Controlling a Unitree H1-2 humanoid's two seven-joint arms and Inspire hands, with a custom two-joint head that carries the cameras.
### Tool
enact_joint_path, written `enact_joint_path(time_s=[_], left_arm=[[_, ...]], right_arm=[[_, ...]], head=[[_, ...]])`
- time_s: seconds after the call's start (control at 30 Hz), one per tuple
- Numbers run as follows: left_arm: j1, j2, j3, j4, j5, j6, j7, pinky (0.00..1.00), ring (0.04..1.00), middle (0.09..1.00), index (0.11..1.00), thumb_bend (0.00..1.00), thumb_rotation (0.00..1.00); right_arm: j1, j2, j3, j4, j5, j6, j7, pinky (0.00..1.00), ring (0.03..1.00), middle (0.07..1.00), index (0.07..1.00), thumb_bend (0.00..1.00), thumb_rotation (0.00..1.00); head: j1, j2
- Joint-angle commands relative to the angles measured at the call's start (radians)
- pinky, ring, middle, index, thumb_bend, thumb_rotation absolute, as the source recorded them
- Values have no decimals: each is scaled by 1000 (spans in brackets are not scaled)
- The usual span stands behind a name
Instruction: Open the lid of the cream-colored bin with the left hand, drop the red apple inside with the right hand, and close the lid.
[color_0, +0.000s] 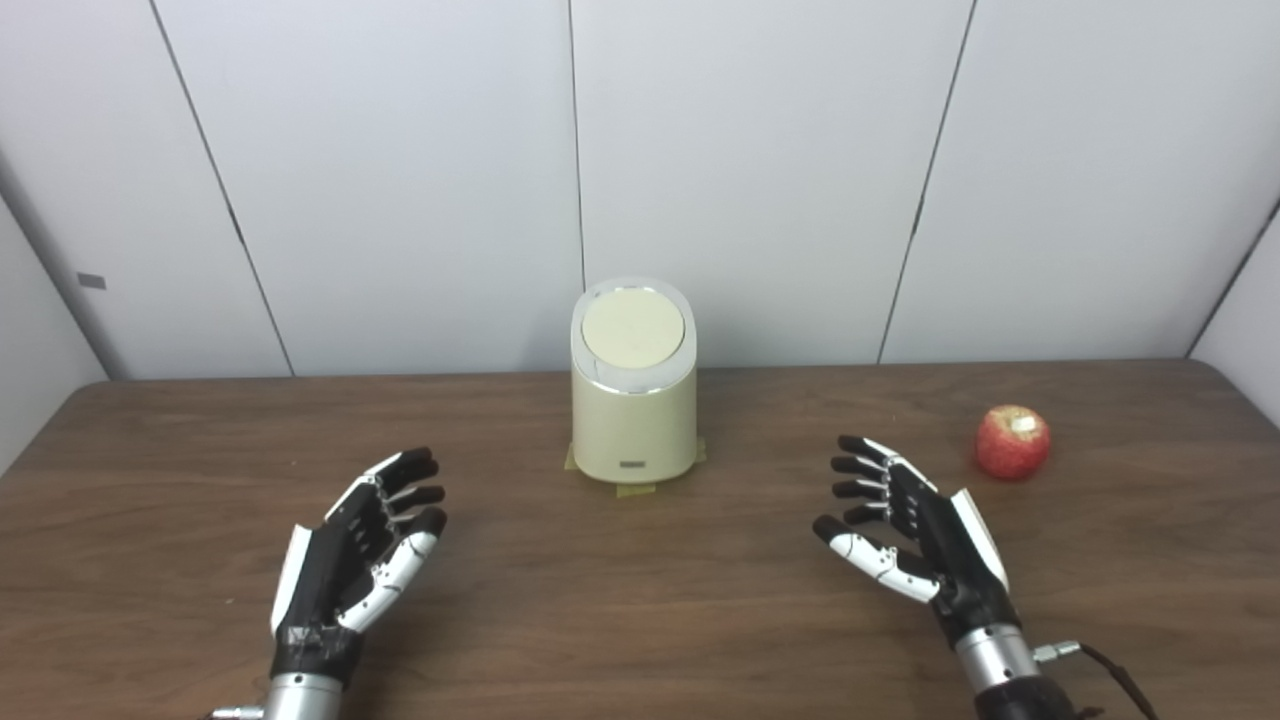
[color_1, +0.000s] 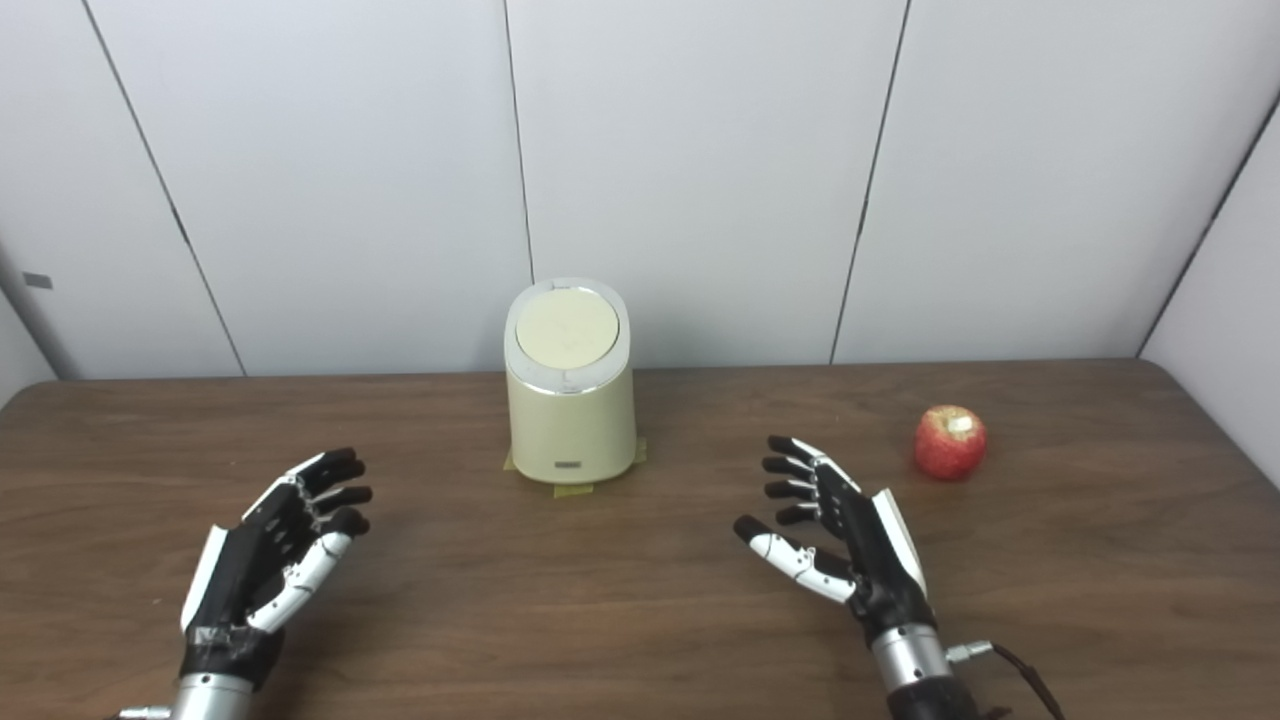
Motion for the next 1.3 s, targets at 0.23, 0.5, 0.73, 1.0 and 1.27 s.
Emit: enact_joint_path(time_s=[0.23,0.5,0.73,1.0,1.27], left_arm=[[7,-13,-8,37,21,-25,8,628,734,797,791,585,412],[2,-12,-7,42,12,-31,3,632,736,797,792,575,411],[-14,19,-2,-49,-86,79,-57,750,839,890,896,822,548],[-79,25,18,-142,-96,187,-56,849,898,927,939,917,577],[-209,11,11,-165,-72,235,-40,845,895,932,934,873,559]], right_arm=[[-33,-6,-1,-37,-2,-36,-9,599,713,778,817,464,422],[-37,-4,0,-28,3,-41,-8,604,719,786,821,455,417],[-41,0,4,-22,4,-40,-7,613,721,783,827,467,430],[-43,1,11,-12,0,-57,-11,612,719,783,827,459,430],[-42,2,9,-13,6,-51,-8,617,729,790,830,463,432]], head=[[-1,11],[-8,7],[-4,3],[-10,-2],[-7,-2]])
